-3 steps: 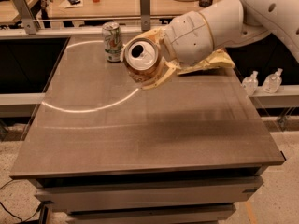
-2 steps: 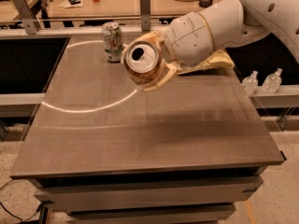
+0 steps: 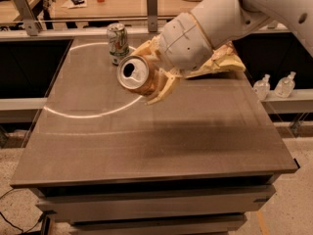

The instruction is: Knock orange can over

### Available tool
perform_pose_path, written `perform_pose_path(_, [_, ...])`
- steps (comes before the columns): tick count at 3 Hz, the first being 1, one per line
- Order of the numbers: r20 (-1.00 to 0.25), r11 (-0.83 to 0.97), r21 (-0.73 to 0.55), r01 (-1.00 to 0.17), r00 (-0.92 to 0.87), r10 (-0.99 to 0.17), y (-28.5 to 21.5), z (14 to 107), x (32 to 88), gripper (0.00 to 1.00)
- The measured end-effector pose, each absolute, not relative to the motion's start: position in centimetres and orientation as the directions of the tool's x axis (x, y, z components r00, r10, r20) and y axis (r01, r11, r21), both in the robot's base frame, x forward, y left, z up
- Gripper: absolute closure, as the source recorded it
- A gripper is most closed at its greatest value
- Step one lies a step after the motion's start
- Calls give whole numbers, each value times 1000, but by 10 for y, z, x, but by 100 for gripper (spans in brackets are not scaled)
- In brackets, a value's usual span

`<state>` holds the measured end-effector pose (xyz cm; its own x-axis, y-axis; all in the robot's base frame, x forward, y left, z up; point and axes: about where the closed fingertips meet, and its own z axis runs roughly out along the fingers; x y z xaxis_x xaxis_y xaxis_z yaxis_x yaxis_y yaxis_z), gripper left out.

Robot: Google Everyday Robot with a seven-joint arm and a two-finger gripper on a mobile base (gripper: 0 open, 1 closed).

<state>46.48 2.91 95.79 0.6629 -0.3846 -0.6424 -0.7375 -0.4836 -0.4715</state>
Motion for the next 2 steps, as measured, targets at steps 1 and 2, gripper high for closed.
perform_pose_path(1, [-528, -532, -411, -740, 669, -523, 29, 945, 462, 100])
perform_pose_path(2, [-416, -590, -404, -699, 715, -562, 28, 934, 461, 100])
